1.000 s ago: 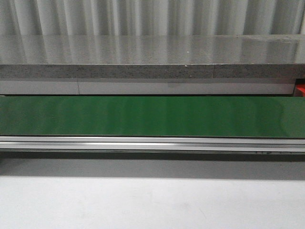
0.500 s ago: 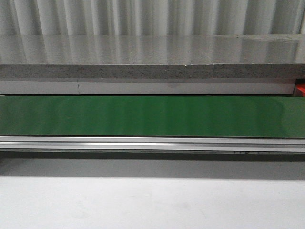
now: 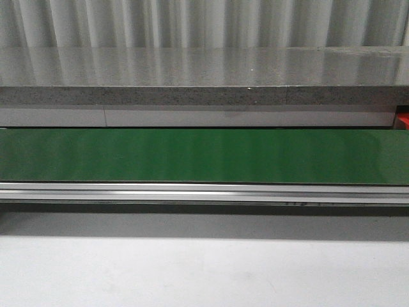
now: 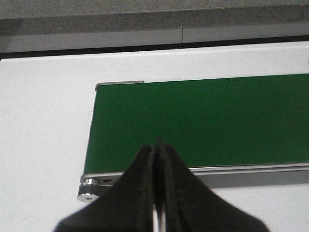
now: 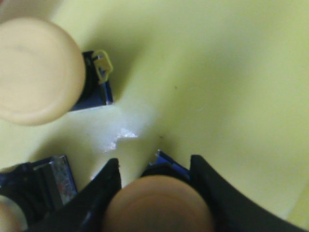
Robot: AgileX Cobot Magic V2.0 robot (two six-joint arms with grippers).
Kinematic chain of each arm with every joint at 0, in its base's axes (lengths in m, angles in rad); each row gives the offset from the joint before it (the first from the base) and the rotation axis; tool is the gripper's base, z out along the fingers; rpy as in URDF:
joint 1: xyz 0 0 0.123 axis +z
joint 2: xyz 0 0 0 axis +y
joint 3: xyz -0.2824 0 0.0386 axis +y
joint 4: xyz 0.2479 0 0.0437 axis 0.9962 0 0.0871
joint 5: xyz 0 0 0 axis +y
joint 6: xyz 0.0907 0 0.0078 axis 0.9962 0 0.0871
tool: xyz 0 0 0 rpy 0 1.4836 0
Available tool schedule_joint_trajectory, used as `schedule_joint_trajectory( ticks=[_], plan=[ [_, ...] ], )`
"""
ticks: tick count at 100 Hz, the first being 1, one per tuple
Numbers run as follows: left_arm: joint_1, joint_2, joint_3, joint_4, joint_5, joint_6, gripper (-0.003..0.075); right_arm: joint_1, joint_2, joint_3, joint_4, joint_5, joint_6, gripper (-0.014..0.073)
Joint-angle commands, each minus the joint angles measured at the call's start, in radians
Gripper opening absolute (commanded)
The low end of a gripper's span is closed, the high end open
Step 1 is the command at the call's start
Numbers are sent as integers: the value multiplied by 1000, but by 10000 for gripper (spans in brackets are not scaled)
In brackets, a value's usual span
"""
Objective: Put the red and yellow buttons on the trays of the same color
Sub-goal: 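Carry the yellow button into the yellow tray and open the right gripper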
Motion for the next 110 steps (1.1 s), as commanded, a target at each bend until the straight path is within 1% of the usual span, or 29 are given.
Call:
schedule_joint_trajectory(
  ticks=[1,12,19,26,46,83,93,110],
  plan=[
    [-8,2,-26,-17,-73,1,-20,-7,-29,-20,-23,-15,-1,357],
    [-8,2,-26,-17,-73,1,-20,-7,-30,-20,-23,-15,-1,476],
    [-8,2,-26,-17,-73,1,-20,-7,-31,-20,-23,-12,-1,530],
    [-8,2,-26,-17,-73,1,-20,-7,-33,-21,-23,-6,-1,562],
    [-8,2,-26,-17,-73,1,-20,-7,-66,-53,-23,50,-1,563],
    [-8,2,-26,-17,-73,1,-20,3,-299,-55,-14,57,-1,563],
    [-8,2,-26,-17,-73,1,-20,64,-376,-55,-9,47,-2,563],
    [-8,2,-26,-17,-73,1,-20,280,-496,-55,-9,3,-82,563]
  ],
)
